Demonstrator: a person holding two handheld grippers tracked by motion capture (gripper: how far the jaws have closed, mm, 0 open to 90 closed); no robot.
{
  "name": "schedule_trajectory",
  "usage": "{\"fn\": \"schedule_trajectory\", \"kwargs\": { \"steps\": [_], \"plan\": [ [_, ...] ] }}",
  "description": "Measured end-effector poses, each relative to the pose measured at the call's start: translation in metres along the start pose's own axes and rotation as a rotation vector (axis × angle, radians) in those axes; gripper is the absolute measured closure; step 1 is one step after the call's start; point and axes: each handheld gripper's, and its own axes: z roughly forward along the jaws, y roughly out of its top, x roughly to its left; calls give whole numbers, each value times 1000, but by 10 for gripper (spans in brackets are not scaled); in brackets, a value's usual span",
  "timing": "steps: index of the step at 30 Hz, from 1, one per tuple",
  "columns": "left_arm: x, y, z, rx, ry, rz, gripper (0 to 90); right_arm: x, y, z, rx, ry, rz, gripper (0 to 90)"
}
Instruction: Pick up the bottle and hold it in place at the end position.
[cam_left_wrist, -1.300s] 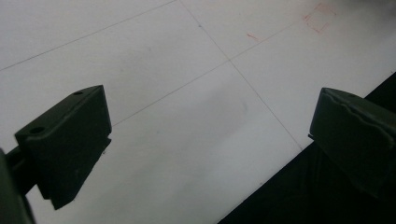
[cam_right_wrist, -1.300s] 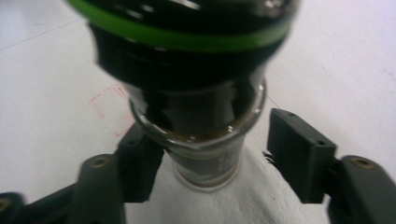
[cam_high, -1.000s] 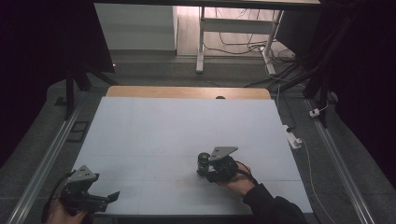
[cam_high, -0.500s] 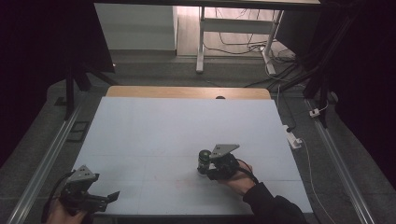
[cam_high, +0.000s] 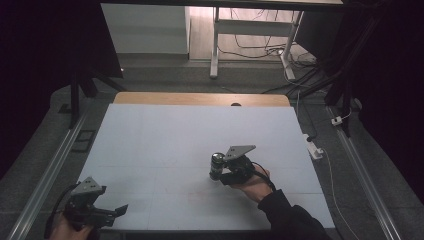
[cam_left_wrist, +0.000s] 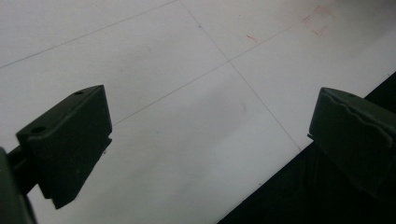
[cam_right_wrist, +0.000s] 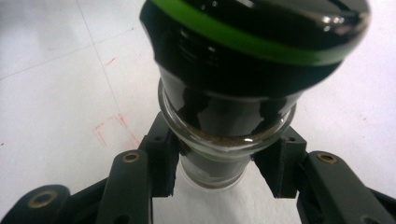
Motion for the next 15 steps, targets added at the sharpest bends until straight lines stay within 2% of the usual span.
{"fn": "schedule_trajectory", "kwargs": {
  "steps": [10, 15],
  "plan": [
    [1, 0, 0, -1, -4, -2, 9, -5, 15, 7, 3, 32, -25, 534],
    [1, 0, 0, -2, -5, -3, 9, -9, 23, 13, 6, 22, -44, 534]
  ]
}}
